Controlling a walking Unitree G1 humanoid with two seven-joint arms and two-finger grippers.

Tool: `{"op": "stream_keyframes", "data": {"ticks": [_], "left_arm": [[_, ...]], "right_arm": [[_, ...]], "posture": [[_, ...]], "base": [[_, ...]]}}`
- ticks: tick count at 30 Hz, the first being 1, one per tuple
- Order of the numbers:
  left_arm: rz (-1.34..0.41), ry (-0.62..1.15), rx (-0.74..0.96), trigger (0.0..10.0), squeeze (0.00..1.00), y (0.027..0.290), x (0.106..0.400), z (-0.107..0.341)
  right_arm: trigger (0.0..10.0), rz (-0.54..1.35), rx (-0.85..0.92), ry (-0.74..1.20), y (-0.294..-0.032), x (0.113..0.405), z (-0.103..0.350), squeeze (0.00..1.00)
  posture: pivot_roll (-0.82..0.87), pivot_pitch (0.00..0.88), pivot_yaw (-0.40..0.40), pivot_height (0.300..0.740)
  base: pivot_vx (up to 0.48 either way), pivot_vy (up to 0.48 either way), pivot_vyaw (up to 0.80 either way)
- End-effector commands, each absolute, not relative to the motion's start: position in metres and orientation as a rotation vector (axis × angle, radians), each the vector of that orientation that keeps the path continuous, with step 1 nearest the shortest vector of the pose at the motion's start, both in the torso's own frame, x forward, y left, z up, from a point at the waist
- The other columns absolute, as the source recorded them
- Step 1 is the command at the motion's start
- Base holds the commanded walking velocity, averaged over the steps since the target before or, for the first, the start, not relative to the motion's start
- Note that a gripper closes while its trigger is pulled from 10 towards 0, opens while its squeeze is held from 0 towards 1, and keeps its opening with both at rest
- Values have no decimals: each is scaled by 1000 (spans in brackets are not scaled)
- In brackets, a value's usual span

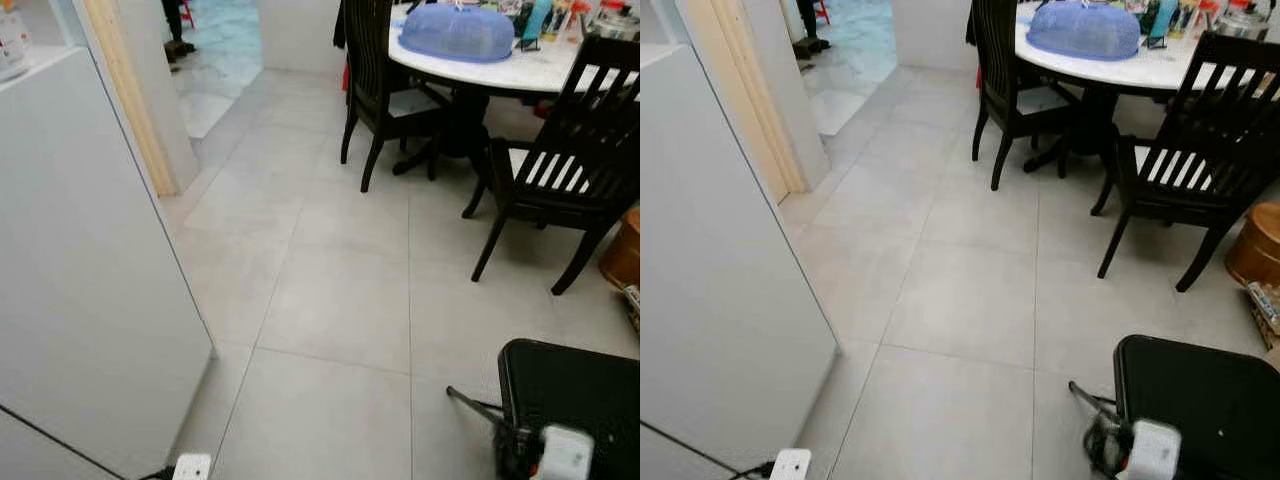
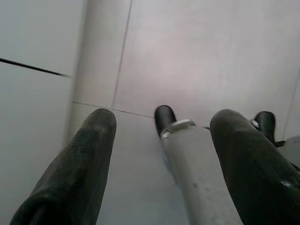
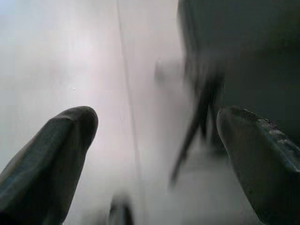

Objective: Restocking fridge

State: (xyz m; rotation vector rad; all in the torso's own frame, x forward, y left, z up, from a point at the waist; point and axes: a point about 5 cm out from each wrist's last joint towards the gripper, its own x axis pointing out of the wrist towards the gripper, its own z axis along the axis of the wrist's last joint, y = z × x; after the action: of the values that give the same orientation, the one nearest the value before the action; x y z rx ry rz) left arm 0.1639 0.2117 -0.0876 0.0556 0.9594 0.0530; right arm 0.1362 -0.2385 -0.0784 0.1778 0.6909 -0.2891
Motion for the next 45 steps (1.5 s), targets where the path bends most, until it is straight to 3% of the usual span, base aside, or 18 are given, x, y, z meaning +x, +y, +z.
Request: {"op": "stream_keyframes", "data": {"ticks": [1, 5, 8, 18, 22, 45], "left_arm": [[65, 968, 61, 10000, 0, 215, 164, -87], [62, 969, 72, 10000, 0, 219, 167, -86], [58, 959, 81, 10000, 0, 220, 173, -83], [95, 955, 53, 10000, 0, 228, 176, -79], [129, 994, 47, 10000, 0, 234, 164, -84], [51, 988, 104, 10000, 0, 234, 164, -83]], "right_arm": [[10000, -264, 157, 806, -232, 128, -88, 0], [10000, -308, 171, 948, -228, 114, -99, 0], [10000, -205, 97, 1036, -217, 113, -103, 0], [10000, -66, 109, 1003, -199, 145, -97, 0], [10000, -135, 176, 975, -202, 156, -93, 0], [10000, -204, 213, 967, -217, 147, -93, 0]], "posture": [[-123, 0, -1, 740], [-115, 0, 15, 740], [-113, 0, 28, 740], [-77, 0, 14, 740], [-44, 0, -2, 740], [-72, 0, 9, 740]], "base": [[0, 0, 0], [0, 0, 0], [0, 0, 0], [0, 0, 0], [0, 0, 0], [0, 0, 0]]}}
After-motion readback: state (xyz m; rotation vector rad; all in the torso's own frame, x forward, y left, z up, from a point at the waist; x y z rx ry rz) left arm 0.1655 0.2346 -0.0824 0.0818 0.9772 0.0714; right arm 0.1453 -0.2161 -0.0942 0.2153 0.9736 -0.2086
